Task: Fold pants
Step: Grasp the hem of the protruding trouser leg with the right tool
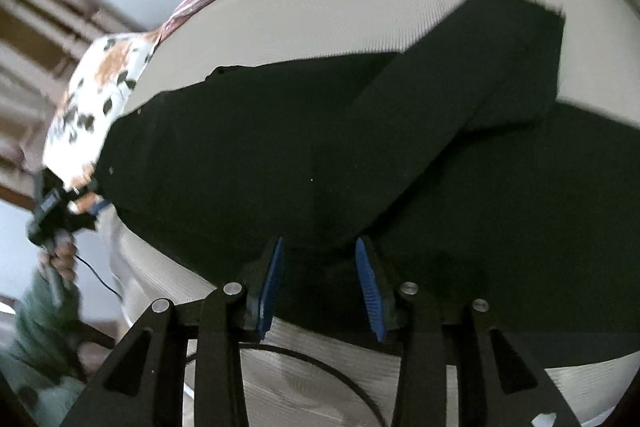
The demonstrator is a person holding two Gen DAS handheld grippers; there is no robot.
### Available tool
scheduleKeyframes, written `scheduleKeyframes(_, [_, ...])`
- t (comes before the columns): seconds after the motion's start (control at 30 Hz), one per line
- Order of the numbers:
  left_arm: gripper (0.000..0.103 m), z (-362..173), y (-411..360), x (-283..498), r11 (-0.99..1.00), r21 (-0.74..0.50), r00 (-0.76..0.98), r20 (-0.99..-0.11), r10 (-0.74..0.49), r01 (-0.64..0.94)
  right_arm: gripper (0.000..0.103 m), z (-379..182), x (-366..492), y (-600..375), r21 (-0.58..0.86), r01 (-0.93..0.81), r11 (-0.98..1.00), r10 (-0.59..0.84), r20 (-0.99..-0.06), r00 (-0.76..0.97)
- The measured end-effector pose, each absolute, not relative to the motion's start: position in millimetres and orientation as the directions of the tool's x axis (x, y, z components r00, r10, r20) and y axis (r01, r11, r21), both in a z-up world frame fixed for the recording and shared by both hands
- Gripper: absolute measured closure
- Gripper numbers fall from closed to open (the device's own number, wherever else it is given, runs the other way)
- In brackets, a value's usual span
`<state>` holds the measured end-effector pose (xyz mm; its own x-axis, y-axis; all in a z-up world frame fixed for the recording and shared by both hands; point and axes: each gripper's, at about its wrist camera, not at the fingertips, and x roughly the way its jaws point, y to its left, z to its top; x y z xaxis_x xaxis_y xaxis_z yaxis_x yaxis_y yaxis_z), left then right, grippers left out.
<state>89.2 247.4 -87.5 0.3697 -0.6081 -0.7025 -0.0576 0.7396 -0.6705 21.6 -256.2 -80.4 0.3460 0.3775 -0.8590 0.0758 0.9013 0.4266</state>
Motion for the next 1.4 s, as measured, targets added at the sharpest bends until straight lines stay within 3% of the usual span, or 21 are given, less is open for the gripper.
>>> scheduleKeyframes(0.17, [0.032,-91.8,252.3,96.4,0.75,-0.657,0.39,-0.713,-0.583,-0.08,0.066,-92.0,33.9,-255.0,0.411,0.134,0.901,0.343,-0.868,0.36])
scheduleKeyframes(0.2, [0.041,-91.9,252.6,97.5,0.757,-0.648,0.394,-0.719,-0.573,-0.082,0.069,-92.1,35.6,-255.9,0.414,0.137,0.9,0.34,-0.862,0.375])
scheduleKeyframes(0.23, [0.055,-91.2,253.0,98.5,0.778,-0.624,0.401,-0.734,-0.549,-0.078,0.085,-91.7,36.4,-255.5,0.402,0.134,0.906,0.328,-0.866,0.377])
scheduleKeyframes(0.27, [0.061,-90.8,252.6,100.3,0.797,-0.6,0.401,-0.748,-0.529,-0.07,0.091,-90.9,37.6,-253.4,0.388,0.123,0.914,0.318,-0.87,0.378])
scheduleKeyframes(0.33, [0.071,-87.2,249.0,104.8,0.817,-0.576,0.396,-0.758,-0.517,-0.035,0.093,-85.8,36.6,-249.8,0.359,0.105,0.927,0.294,-0.874,0.387])
scheduleKeyframes(0.5, [0.077,-56.8,238.4,117.4,0.854,-0.51,0.436,-0.748,-0.5,0.105,0.096,-74.3,25.3,-245.9,0.277,0.107,0.955,0.22,-0.901,0.373])
scheduleKeyframes(0.67, [0.077,-33.7,223.1,126.5,0.881,-0.402,0.469,-0.746,-0.473,0.248,0.098,-73.6,6.5,-240.0,0.266,0.122,0.956,0.212,-0.916,0.342])
scheduleKeyframes(0.83, [0.077,-80.4,223.0,118.9,0.922,-0.3,0.357,-0.856,-0.373,0.246,0.098,-86.5,-6.6,-233.7,0.25,0.123,0.961,0.206,-0.935,0.29])
scheduleKeyframes(0.93, [0.076,-93.8,234.6,115.9,0.909,-0.363,0.352,-0.839,-0.415,0.206,0.098,-92.2,-4.8,-230.5,0.243,0.122,0.962,0.203,-0.94,0.273])
scheduleKeyframes(1.1, [0.072,-94.1,232.1,112.1,0.918,-0.338,0.371,-0.841,-0.394,0.208,0.095,-103.6,-1.6,-230.5,0.259,0.137,0.956,0.222,-0.945,0.239])
scheduleKeyframes(1.17, [0.069,-92.1,230.6,109.1,0.926,-0.328,0.374,-0.848,-0.376,0.187,0.093,-103.9,0.1,-232.0,0.279,0.15,0.949,0.239,-0.942,0.237])
scheduleKeyframes(1.23, [0.058,-86.6,232.5,107.5,0.931,-0.328,0.377,-0.851,-0.365,0.16,0.088,-102.0,-0.7,-232.6,0.288,0.15,0.946,0.247,-0.938,0.243])
scheduleKeyframes(1.33, [0.046,-77.8,231.7,92.8,0.951,-0.259,0.379,-0.874,-0.304,0.166,0.074,-96.1,-3.4,-234.5,0.311,0.135,0.941,0.272,-0.93,0.245])
scheduleKeyframes(1.4, [0.042,-69.9,227.9,77.2,0.959,-0.199,0.382,-0.885,-0.265,0.203,0.073,-88.4,-7.4,-239.3,0.33,0.126,0.936,0.288,-0.92,0.264])
